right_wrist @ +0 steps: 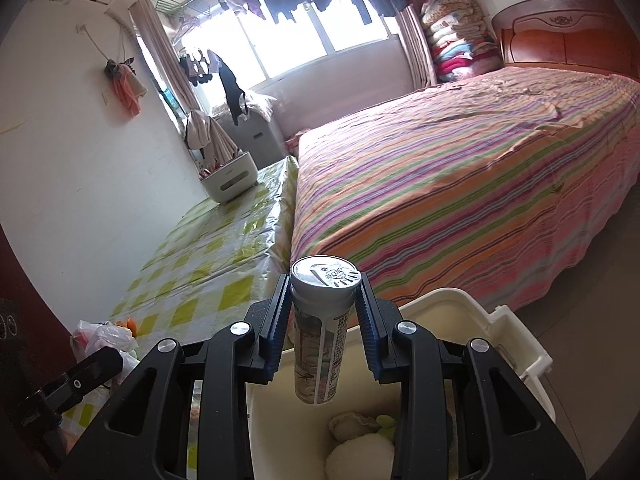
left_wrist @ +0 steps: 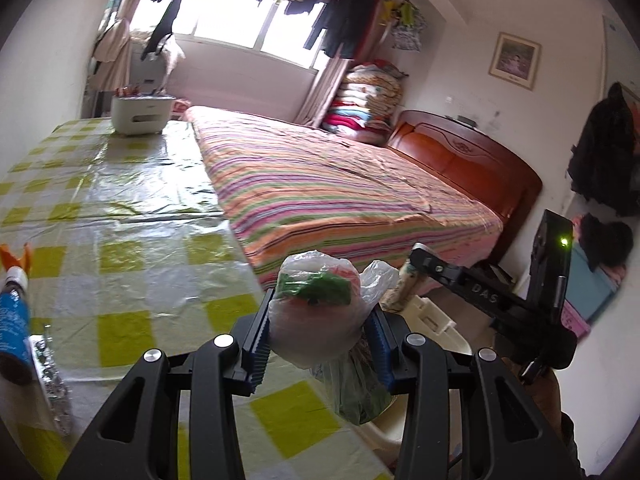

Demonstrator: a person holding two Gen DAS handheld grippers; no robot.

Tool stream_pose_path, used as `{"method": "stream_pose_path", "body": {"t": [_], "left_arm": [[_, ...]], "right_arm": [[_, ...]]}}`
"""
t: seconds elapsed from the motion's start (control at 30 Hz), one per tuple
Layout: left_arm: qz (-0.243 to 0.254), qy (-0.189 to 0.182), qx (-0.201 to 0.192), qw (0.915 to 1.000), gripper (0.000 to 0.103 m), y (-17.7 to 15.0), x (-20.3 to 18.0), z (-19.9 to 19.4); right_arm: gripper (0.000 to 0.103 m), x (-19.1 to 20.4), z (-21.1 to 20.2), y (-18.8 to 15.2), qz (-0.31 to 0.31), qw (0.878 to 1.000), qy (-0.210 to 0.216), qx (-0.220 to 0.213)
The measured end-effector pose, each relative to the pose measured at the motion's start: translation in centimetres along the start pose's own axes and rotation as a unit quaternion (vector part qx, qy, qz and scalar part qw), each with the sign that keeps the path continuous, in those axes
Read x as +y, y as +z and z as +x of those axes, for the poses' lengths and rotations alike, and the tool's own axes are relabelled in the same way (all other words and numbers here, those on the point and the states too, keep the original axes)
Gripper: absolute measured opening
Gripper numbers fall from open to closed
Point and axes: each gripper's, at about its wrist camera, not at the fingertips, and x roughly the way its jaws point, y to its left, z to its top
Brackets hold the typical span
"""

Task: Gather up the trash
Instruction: 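Carry the plastic bag and pill tube with both tools over the cream bin, then open both tools to drop the bag and pill tube into the bin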

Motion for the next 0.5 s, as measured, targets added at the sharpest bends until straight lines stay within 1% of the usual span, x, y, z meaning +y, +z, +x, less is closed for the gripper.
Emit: {"method": "stream_pose_path", "body": {"t": [0.17,0.27,0.47,0.5], "left_arm": [[0.022,-0.016,0.008,0.9996,0.041,-0.3,-2.6,1.5],[0.035,-0.022,0.022,0.9989,0.041,-0.8,-3.8,3.0],[0.068,-0.006,0.027,0.9973,0.042,-2.0,-5.2,4.5],[0.073,0.001,0.029,0.9969,0.046,-2.2,-5.3,4.7]], "right_arm": [[0.034,-1.0,-0.5,-0.2,0.005,1.000,-0.017,-0.006],[0.034,-1.7,-0.7,-0.2,0.013,1.000,-0.020,-0.009],[0.035,-2.0,-0.9,-0.2,0.017,1.000,-0.023,-0.010],[0.036,-2.1,-0.9,-0.2,0.019,0.999,-0.023,-0.011]]}}
